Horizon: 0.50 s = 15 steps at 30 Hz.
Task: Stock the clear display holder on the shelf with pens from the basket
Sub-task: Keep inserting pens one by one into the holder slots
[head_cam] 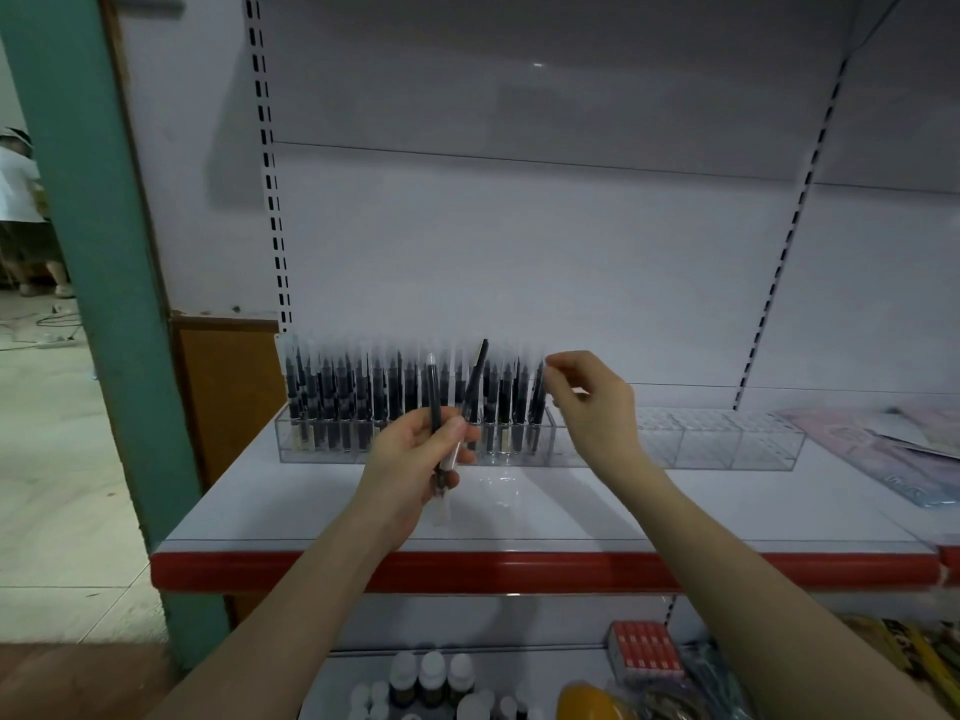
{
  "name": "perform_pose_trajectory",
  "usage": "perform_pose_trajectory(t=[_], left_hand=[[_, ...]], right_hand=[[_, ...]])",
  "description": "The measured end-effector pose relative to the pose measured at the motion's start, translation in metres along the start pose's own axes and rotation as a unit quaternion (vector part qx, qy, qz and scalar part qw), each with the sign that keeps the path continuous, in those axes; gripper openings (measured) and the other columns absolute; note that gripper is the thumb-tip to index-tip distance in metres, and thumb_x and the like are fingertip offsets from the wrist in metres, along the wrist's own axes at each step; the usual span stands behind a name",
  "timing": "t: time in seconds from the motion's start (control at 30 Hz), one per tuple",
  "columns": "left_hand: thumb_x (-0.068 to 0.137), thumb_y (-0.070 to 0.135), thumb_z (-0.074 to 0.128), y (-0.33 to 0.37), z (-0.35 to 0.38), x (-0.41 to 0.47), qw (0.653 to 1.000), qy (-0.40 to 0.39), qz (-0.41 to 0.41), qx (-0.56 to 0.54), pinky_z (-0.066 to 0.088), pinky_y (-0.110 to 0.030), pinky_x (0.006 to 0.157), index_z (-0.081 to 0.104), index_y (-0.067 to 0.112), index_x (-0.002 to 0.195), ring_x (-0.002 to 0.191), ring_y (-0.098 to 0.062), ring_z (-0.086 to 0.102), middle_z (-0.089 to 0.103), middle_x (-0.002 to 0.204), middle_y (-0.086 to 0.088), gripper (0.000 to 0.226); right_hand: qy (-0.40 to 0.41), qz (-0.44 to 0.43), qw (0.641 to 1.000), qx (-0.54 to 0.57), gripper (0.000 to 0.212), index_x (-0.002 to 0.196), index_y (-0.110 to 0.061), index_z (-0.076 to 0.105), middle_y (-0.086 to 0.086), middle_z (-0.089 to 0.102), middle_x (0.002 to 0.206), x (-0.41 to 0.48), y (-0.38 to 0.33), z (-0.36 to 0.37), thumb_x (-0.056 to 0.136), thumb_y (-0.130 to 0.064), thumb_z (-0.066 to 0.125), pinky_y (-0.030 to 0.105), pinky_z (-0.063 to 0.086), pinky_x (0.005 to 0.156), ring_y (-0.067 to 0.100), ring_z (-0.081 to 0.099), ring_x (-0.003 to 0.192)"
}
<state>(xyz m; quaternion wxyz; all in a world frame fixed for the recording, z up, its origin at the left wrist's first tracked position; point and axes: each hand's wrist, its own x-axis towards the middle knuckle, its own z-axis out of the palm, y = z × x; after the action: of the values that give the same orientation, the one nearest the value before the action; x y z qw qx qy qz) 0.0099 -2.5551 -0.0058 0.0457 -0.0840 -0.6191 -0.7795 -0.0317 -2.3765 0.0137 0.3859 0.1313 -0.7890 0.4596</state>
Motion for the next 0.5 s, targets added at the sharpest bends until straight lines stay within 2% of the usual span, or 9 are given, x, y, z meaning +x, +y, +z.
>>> perform_pose_trajectory(t=[0.07,0.1,0.17,0.27,0.4,0.5], left_hand=[[0.092,0.009,0.053,0.001,0.005,-0.001,1.000,-0.009,-0.006,-0.004,0.044,-0.021,0.049,0.060,0.009,0.096,0.058,-0.007,0.059,0.067,0.082,-0.006,0.008],[0.092,0.010,0.053,0.002,0.007,-0.002,1.000,-0.016,-0.008,-0.006,0.044,-0.021,0.048,0.060,0.009,0.095,0.057,-0.008,0.058,0.067,0.081,-0.007,0.008],[0.093,0.012,0.052,0.004,0.012,-0.004,0.999,-0.035,-0.007,-0.010,0.043,-0.021,0.046,0.061,0.007,0.096,0.056,-0.007,0.056,0.066,0.080,-0.008,0.010],[0.094,0.014,0.050,0.006,0.019,-0.009,0.998,-0.059,-0.010,-0.013,0.042,-0.020,0.045,0.061,0.004,0.098,0.053,-0.006,0.055,0.065,0.079,-0.008,0.015],[0.098,0.023,0.041,0.009,0.024,-0.009,0.998,-0.052,-0.031,-0.026,0.040,-0.022,0.046,0.061,0.006,0.094,0.052,-0.010,0.053,0.066,0.076,-0.008,0.027],[0.098,0.021,0.042,0.009,0.024,-0.008,0.999,-0.035,-0.027,0.018,0.045,-0.026,0.058,0.064,0.008,0.092,0.065,-0.013,0.053,0.058,0.076,-0.005,0.026]], right_hand=[[-0.047,-0.135,0.988,-0.051,0.017,0.101,-0.003,0.067,0.005,0.063,0.093,-0.007,-0.007,0.000,0.088,-0.009,0.059,0.005,0.045,0.074,0.003,0.054,0.078],[-0.077,-0.186,0.977,-0.076,0.021,0.103,-0.004,0.068,0.008,0.063,0.096,-0.009,-0.007,0.001,0.088,-0.014,0.057,0.008,0.046,0.076,0.003,0.052,0.078],[-0.108,-0.237,0.958,-0.120,0.030,0.106,-0.007,0.068,0.011,0.061,0.102,-0.011,-0.007,0.002,0.087,-0.023,0.051,0.018,0.048,0.072,0.008,0.051,0.082],[-0.098,-0.266,0.947,-0.154,0.033,0.100,-0.007,0.071,0.015,0.062,0.099,-0.013,-0.007,-0.001,0.085,-0.026,0.049,0.026,0.052,0.061,0.010,0.051,0.085],[-0.090,-0.286,0.937,-0.181,0.031,0.091,-0.004,0.072,0.013,0.065,0.087,-0.012,-0.004,-0.012,0.084,-0.026,0.052,0.029,0.053,0.055,0.022,0.063,0.074],[-0.072,-0.204,0.966,-0.144,0.026,0.096,-0.004,0.071,0.010,0.067,0.087,-0.008,-0.001,-0.024,0.086,-0.024,0.058,0.029,0.053,0.064,0.018,0.061,0.073]])
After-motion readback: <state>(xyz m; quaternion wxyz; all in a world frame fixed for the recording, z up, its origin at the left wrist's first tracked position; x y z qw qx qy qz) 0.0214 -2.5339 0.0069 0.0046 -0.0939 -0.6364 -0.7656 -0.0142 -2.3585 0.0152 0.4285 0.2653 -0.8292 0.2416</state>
